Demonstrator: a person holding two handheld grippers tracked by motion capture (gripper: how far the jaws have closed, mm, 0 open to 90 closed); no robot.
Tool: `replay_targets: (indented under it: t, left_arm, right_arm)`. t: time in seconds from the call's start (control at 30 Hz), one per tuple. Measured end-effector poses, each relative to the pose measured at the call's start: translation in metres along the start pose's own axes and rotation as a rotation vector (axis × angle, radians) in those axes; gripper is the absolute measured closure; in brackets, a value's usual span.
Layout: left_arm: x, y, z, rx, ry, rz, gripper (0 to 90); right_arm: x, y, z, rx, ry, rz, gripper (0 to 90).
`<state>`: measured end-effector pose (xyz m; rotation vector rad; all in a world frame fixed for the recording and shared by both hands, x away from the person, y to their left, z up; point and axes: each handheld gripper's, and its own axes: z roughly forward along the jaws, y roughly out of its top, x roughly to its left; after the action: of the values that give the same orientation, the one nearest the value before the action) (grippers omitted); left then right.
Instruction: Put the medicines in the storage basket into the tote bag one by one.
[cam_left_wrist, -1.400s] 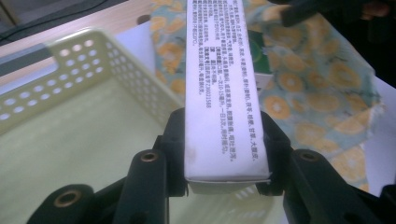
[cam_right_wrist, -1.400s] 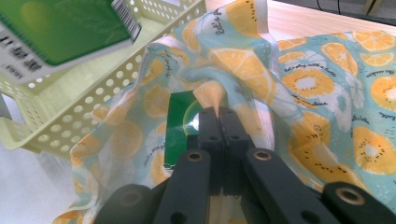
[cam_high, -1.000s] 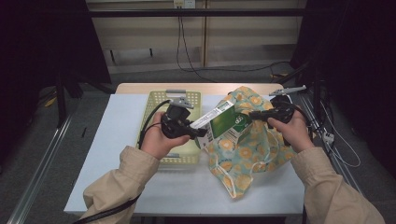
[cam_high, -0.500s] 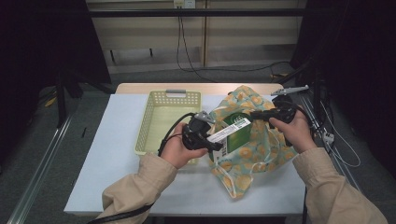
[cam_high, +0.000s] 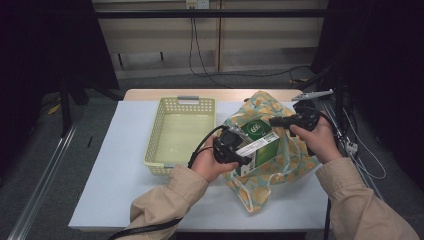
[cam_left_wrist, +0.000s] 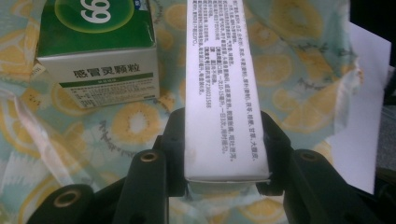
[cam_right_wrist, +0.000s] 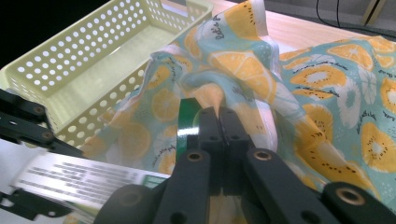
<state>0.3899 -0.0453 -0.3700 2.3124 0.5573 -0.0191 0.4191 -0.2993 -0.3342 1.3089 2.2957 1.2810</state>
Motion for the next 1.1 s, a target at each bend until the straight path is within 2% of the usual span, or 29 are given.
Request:
replay_targets:
  t: [0.07,0.1,0.2,0.47,0.8,0.83,0.87,0.9,1.1]
  left_arm:
    - [0.000,0.000,0.004,-0.001,-0.001,-0.016,63.1]
    - [0.002,0.001,0.005,0.005,0.002,-0.005,63.1]
    - [0.001,0.000,0.010,-0.005,0.001,-0.027,63.1]
    - [0.003,0.002,0.016,-0.011,0.010,-0.029,63.1]
    - [0.005,0.003,0.030,-0.041,0.014,-0.060,63.1]
    - [0.005,0.003,0.031,-0.041,0.017,-0.059,63.1]
    - [0.003,0.003,0.032,-0.035,0.053,-0.059,63.1]
    - [0.005,0.002,0.033,-0.042,0.021,-0.059,63.0]
    - [0.004,0.003,0.039,-0.054,0.034,-0.069,63.0]
  right_arm:
    - [0.000,0.001,-0.001,0.000,-0.002,-0.002,90.0]
    - [0.000,0.001,-0.002,0.000,-0.004,-0.002,90.0]
    - [-0.001,0.001,-0.003,-0.002,-0.005,-0.004,90.0]
    - [0.000,0.003,-0.004,-0.005,-0.003,-0.007,90.0]
    - [0.001,0.003,-0.003,-0.007,-0.001,-0.007,90.0]
    - [0.001,0.003,-0.004,-0.007,0.000,-0.007,90.0]
    - [0.001,0.003,-0.004,-0.006,0.001,-0.009,90.0]
    - [0.001,0.002,-0.004,-0.007,0.001,-0.008,90.0]
    - [0.000,0.001,-0.002,-0.008,0.006,-0.004,90.0]
